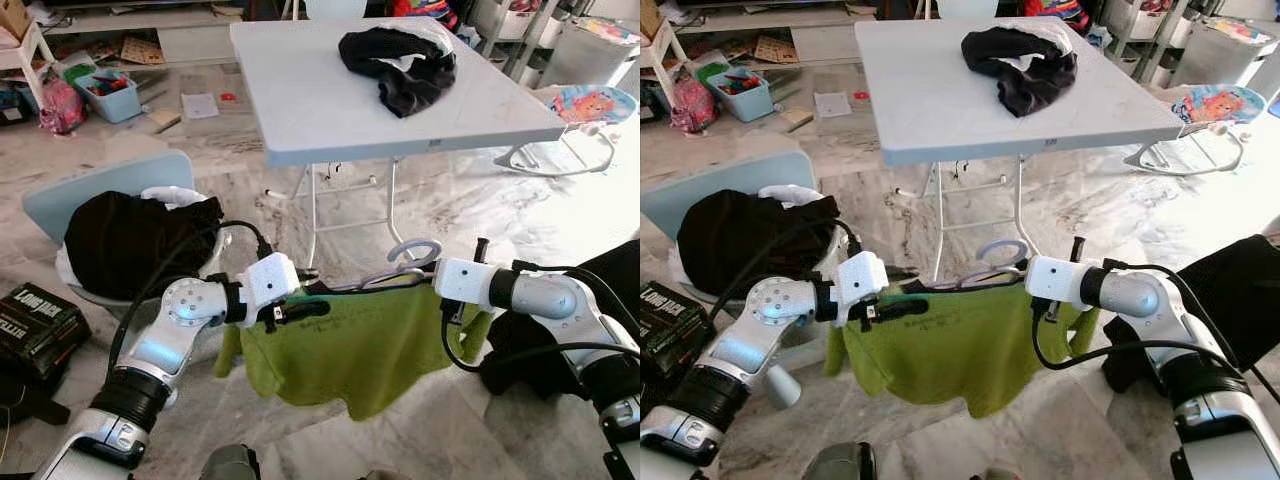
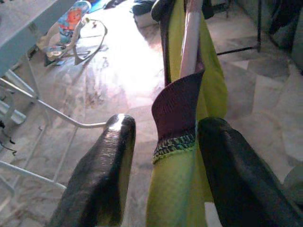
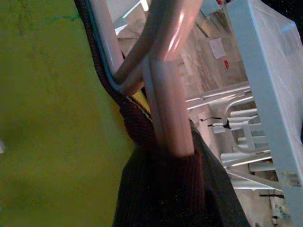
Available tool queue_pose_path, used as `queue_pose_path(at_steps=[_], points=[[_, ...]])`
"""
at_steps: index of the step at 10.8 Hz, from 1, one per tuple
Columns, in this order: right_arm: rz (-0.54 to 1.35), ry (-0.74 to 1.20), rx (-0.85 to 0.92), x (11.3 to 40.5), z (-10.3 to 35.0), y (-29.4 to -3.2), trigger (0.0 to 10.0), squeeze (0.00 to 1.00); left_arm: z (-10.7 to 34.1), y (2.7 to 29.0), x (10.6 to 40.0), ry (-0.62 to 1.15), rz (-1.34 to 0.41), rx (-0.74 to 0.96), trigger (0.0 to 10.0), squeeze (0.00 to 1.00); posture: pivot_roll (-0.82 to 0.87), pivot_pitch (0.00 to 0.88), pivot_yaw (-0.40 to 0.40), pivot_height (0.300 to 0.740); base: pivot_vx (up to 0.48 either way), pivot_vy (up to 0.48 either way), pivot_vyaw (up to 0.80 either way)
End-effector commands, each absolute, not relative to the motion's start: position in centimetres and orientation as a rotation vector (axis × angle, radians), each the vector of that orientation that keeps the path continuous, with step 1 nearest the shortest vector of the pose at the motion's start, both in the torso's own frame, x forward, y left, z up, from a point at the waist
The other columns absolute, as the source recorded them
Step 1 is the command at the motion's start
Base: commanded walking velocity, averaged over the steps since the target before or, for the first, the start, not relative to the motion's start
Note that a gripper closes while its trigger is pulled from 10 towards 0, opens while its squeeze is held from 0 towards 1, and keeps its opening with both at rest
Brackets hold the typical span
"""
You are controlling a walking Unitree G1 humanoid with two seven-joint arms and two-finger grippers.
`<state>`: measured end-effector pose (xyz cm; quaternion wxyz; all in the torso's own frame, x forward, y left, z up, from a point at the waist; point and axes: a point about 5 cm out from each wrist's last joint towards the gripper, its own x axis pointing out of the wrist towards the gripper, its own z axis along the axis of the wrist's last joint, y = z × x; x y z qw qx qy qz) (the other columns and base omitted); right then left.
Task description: Hang hanger
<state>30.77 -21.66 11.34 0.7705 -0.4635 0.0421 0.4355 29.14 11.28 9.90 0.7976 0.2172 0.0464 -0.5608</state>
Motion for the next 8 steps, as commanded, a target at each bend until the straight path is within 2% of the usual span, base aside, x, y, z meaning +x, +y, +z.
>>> queue_pose_path(at_steps=[1,8], points=[[0.94,0.037,-1.01,31.0,12.49,-21.61,10.0,0.0,10.08,10.95,29.32,0.098,-1.233,0.456,0.0,0.0,-0.1,0.0,-0.035,0.74,0.0,0.0,0.0],[0.979,0.051,-0.996,30.69,11.93,-21.31,10.0,0.0,9.11,10.52,28.9,0.152,-1.298,0.419,0.0,0.0,-0.1,0.0,-0.028,0.74,0.0,0.0,0.0]])
